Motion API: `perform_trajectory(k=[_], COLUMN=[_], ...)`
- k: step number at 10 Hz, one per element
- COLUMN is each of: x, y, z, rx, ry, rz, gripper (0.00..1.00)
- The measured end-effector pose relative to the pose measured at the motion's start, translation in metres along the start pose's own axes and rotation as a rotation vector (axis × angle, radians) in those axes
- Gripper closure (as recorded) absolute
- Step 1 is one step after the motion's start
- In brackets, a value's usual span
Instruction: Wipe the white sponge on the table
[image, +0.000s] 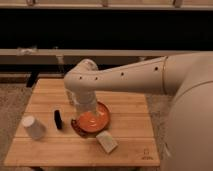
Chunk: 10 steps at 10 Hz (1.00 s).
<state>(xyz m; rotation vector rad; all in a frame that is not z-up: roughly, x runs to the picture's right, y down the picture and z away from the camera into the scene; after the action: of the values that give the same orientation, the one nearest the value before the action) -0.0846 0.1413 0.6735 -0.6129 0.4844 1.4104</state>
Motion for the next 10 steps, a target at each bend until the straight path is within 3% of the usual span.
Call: perform_trajectory(k=[3, 6, 10], x=[0.042, 0.062, 0.071], y=[-0.014, -0.029, -0.054], z=[0.02, 0.057, 0.1], rx=[0.002, 0.035, 0.047], ry=[0.022, 0.06, 0.098], rz=[-0.017, -0.027, -0.005], gripper=[0.35, 0.35, 0.35])
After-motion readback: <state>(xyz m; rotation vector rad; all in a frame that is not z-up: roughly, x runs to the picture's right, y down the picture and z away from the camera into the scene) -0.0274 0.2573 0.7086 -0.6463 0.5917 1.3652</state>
